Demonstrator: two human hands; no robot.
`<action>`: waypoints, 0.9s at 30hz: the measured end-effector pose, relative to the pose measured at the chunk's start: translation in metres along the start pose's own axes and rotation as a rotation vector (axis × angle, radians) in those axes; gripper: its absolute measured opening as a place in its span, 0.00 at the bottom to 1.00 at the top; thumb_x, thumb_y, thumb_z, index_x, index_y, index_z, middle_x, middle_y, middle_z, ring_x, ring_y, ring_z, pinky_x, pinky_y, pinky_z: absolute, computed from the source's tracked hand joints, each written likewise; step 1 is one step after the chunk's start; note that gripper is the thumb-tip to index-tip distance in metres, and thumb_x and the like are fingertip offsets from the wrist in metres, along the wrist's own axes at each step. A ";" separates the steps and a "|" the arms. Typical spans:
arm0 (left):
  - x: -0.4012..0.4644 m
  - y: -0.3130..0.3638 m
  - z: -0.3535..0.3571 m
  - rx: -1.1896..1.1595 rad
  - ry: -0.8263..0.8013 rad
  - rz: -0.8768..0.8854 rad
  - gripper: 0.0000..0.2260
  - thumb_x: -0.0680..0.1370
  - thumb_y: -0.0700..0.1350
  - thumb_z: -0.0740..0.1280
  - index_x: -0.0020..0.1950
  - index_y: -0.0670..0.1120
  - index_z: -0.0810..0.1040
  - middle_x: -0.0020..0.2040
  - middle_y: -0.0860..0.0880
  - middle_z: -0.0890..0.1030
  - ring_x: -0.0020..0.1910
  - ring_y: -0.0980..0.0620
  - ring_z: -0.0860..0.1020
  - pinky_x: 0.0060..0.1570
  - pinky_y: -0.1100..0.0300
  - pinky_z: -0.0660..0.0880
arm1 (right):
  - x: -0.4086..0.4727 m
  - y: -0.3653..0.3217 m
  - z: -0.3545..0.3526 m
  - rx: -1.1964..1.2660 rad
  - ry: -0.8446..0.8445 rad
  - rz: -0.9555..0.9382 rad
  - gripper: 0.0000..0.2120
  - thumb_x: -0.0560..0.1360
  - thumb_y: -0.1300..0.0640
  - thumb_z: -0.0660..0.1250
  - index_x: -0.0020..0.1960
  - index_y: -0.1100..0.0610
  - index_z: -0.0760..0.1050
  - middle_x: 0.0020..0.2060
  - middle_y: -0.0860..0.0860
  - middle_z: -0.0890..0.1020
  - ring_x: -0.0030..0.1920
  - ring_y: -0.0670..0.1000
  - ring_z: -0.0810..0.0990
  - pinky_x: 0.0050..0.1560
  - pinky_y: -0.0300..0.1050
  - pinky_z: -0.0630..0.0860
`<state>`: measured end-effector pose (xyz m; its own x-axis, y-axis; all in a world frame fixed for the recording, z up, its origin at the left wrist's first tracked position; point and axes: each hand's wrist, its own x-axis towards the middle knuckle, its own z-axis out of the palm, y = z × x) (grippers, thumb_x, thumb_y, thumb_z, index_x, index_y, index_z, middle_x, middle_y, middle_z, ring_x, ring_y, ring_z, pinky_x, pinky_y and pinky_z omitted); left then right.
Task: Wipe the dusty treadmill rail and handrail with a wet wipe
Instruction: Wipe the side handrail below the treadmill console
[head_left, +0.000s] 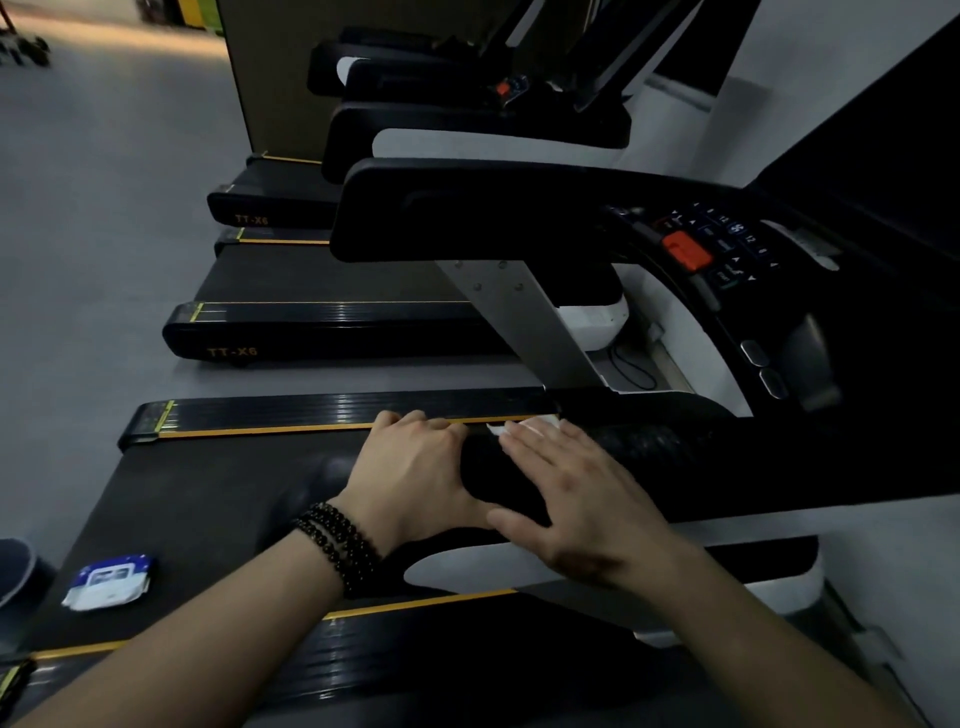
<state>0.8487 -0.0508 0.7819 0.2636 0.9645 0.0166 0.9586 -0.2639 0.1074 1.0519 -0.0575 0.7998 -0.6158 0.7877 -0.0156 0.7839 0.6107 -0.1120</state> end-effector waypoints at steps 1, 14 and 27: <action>0.000 0.000 0.000 -0.007 0.007 -0.002 0.41 0.63 0.82 0.57 0.61 0.54 0.76 0.55 0.55 0.81 0.57 0.52 0.76 0.62 0.52 0.66 | 0.003 -0.005 0.002 0.010 0.016 -0.011 0.45 0.72 0.28 0.45 0.81 0.53 0.52 0.81 0.48 0.54 0.79 0.45 0.47 0.75 0.39 0.35; -0.002 0.004 0.003 -0.007 0.031 -0.027 0.41 0.61 0.82 0.53 0.62 0.57 0.74 0.57 0.57 0.81 0.58 0.52 0.76 0.60 0.52 0.65 | -0.002 -0.013 0.008 0.025 0.015 -0.054 0.44 0.73 0.29 0.47 0.81 0.56 0.53 0.81 0.49 0.53 0.80 0.46 0.46 0.77 0.42 0.37; -0.001 0.003 0.001 -0.038 0.019 -0.023 0.39 0.61 0.82 0.56 0.61 0.58 0.74 0.55 0.58 0.81 0.57 0.53 0.75 0.59 0.52 0.65 | -0.012 -0.006 0.011 -0.016 0.006 -0.111 0.44 0.74 0.30 0.53 0.81 0.56 0.53 0.81 0.51 0.54 0.80 0.46 0.46 0.77 0.43 0.38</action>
<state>0.8515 -0.0529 0.7813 0.2395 0.9704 0.0327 0.9594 -0.2416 0.1456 1.0538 -0.0709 0.7895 -0.6984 0.7157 0.0022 0.7122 0.6953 -0.0965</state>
